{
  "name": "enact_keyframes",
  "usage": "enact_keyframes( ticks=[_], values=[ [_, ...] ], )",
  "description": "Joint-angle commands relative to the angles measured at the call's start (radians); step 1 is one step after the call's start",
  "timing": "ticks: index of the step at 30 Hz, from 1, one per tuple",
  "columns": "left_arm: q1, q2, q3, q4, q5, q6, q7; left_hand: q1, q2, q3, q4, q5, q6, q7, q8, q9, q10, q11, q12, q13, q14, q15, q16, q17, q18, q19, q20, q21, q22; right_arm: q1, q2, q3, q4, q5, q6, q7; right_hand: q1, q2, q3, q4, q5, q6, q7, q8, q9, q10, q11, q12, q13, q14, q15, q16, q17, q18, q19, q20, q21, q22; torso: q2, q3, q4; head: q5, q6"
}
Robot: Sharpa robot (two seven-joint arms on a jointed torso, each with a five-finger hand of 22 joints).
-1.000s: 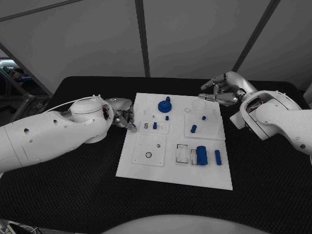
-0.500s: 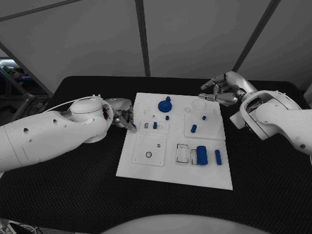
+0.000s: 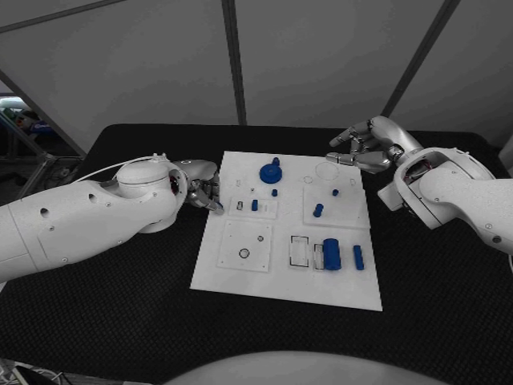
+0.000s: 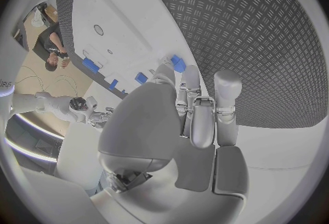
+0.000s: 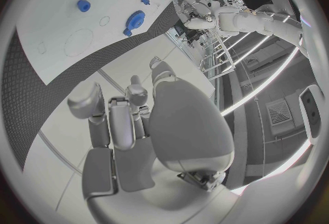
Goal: Assemble the parts on the task board
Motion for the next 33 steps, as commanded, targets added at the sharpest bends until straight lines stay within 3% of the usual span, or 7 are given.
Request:
enact_keyframes(
  ticks=[1, 5, 11, 27, 33],
  values=[
    [-0.003, 0.003, -0.002, -0.002, 0.008, 0.032, 0.003, 0.029, 0.008, 0.02, -0.008, -0.007, 0.017, -0.004, -0.006, 0.0, 0.006, -0.01, -0.012, -0.005, 0.046, -0.011, 0.01, 0.055, -0.071, 0.01, -0.001, 0.011, 0.006, 0.001, 0.0, 0.001, 0.001, -0.002, 0.004, 0.006, 0.0, 0.009, 0.0, 0.001, 0.005, 0.005, 0.001, 0.004, -0.001, 0.0, -0.01, -0.001, -0.001, 0.047, -0.004, -0.004, 0.025, 0.01, -0.001, -0.006, -0.005, -0.001, 0.0, -0.0001, -0.0002, 0.0, 0.0],
    [-0.005, 0.005, -0.002, -0.003, 0.008, 0.022, 0.008, 0.061, 0.018, 0.046, -0.021, -0.012, 0.038, -0.01, -0.009, 0.0, 0.02, -0.016, -0.026, -0.009, 0.055, -0.016, 0.021, 0.084, -0.075, 0.019, -0.006, 0.032, 0.019, 0.001, 0.0, 0.001, 0.002, -0.002, 0.004, 0.006, 0.0, 0.009, 0.0, 0.001, 0.005, 0.005, 0.001, 0.004, -0.001, 0.0, -0.01, -0.001, -0.001, 0.047, -0.004, -0.004, 0.025, 0.01, -0.001, -0.006, -0.005, -0.001, 0.0, 0.0, -0.0001, 0.0, 0.0],
    [-0.007, 0.003, -0.002, -0.002, 0.009, -0.017, 0.021, 0.08, 0.014, 0.07, -0.031, -0.013, 0.067, -0.016, -0.01, 0.003, 0.044, -0.021, -0.033, -0.009, 0.067, -0.021, 0.034, 0.117, -0.083, 0.039, -0.012, 0.076, 0.042, 0.001, 0.0, 0.001, 0.002, -0.002, 0.004, 0.006, 0.0, 0.009, 0.0, 0.001, 0.005, 0.005, 0.001, 0.004, -0.001, 0.0, -0.01, -0.001, -0.001, 0.047, -0.004, -0.004, 0.025, 0.01, -0.001, -0.006, -0.005, -0.001, -0.001, 0.0002, 0.0008, 0.001, 0.0],
    [-0.012, -0.009, -0.002, 0.016, 0.03, -0.065, 0.036, 0.046, -0.034, 0.09, -0.019, 0.0, 0.118, -0.033, -0.007, 0.015, 0.096, -0.036, -0.011, 0.016, 0.074, -0.034, 0.04, 0.135, -0.094, 0.068, -0.023, 0.138, 0.077, 0.001, -0.001, 0.001, 0.0, -0.002, 0.003, 0.005, -0.002, 0.01, 0.0, 0.002, 0.006, 0.005, 0.001, 0.004, -0.002, -0.001, -0.01, -0.001, -0.002, 0.047, -0.004, -0.004, 0.025, 0.01, -0.001, -0.006, -0.007, -0.003, -0.001, -0.0001, 0.0003, 0.004, 0.0],
    [-0.015, -0.017, -0.002, 0.027, 0.031, -0.076, 0.037, 0.037, -0.049, 0.102, -0.018, 0.002, 0.135, -0.041, 0.0, 0.027, 0.122, -0.043, 0.034, 0.08, 0.074, -0.04, 0.04, 0.137, -0.098, 0.077, -0.029, 0.16, 0.091, 0.001, -0.001, 0.001, -0.001, -0.002, 0.003, 0.005, -0.002, 0.01, 0.0, 0.002, 0.006, 0.005, 0.001, 0.004, -0.002, -0.001, -0.01, -0.001, -0.002, 0.047, -0.004, -0.004, 0.025, 0.01, -0.001, -0.006, -0.007, -0.003, -0.001, 0.0002, 0.0006, 0.004, 0.0]
  ],
)
